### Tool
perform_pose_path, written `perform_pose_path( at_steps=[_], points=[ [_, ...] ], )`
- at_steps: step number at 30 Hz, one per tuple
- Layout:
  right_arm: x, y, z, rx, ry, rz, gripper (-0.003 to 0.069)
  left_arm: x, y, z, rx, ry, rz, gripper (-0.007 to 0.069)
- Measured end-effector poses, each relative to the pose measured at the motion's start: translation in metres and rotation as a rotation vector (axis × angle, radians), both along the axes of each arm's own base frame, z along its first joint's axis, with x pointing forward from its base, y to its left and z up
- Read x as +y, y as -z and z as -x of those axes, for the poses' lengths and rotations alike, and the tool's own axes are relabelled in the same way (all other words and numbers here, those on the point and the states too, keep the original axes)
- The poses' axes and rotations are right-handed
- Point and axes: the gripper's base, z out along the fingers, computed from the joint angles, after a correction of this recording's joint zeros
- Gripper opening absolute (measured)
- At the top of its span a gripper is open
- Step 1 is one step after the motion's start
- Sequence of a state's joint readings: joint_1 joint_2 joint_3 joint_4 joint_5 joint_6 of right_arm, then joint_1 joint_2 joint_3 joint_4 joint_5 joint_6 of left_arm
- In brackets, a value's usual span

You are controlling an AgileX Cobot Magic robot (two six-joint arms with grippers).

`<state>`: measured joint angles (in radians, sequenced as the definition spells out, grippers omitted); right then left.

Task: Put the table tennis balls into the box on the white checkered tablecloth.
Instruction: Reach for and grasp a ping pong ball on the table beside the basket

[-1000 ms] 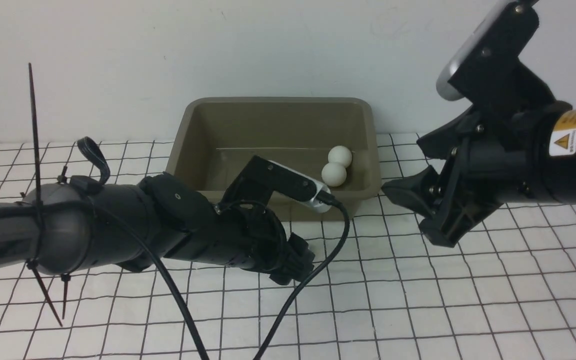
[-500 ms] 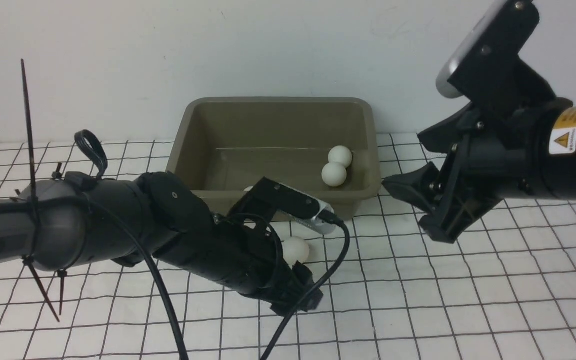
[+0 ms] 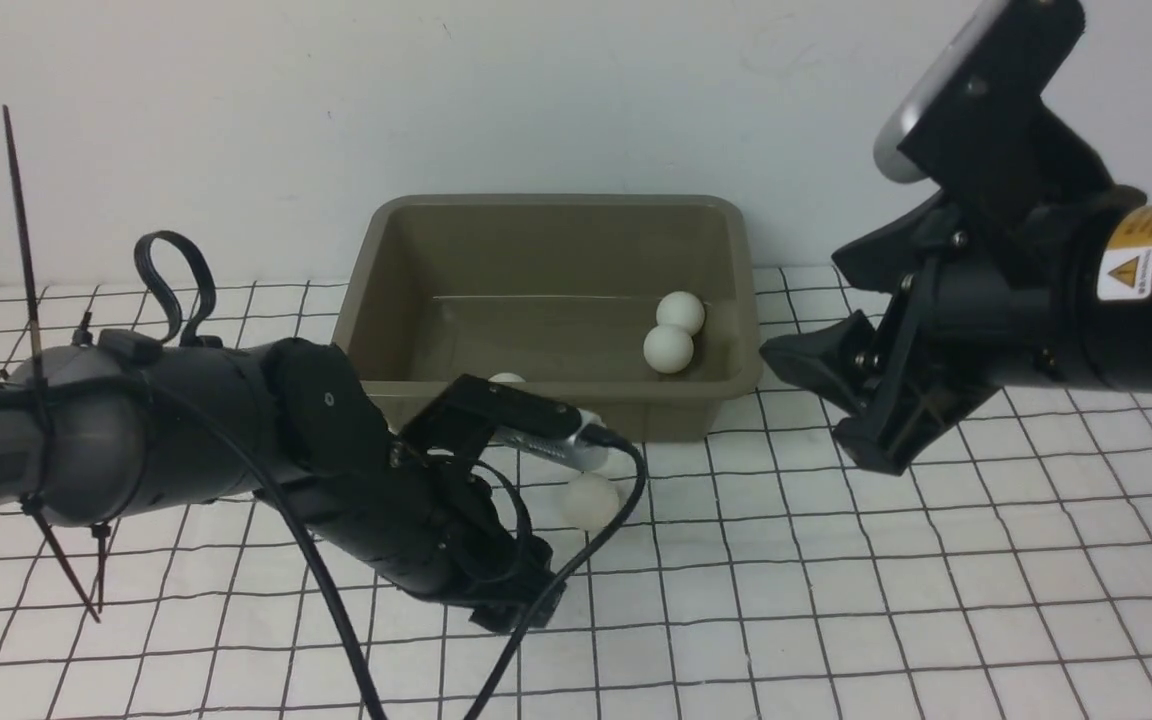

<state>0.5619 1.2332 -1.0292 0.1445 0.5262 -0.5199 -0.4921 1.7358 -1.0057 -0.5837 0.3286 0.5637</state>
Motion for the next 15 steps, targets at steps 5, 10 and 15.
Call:
perform_pose_path(
  at_steps=[5,10,15],
  points=[
    [0.0,0.0,0.0,-0.005,0.001,-0.003,0.0482,-0.009,-0.008,-0.003,-0.065,0.023,0.013,0.0451],
    [0.0,-0.001,0.0,-0.006,0.001,-0.004,0.0482,-0.012,-0.005,-0.007,-0.074,0.025,0.013,0.0493],
    [0.0,-0.001,0.0,-0.006,0.001,-0.004,0.0482,-0.014,0.003,-0.01,-0.076,0.016,0.008,0.0524]
  ],
)
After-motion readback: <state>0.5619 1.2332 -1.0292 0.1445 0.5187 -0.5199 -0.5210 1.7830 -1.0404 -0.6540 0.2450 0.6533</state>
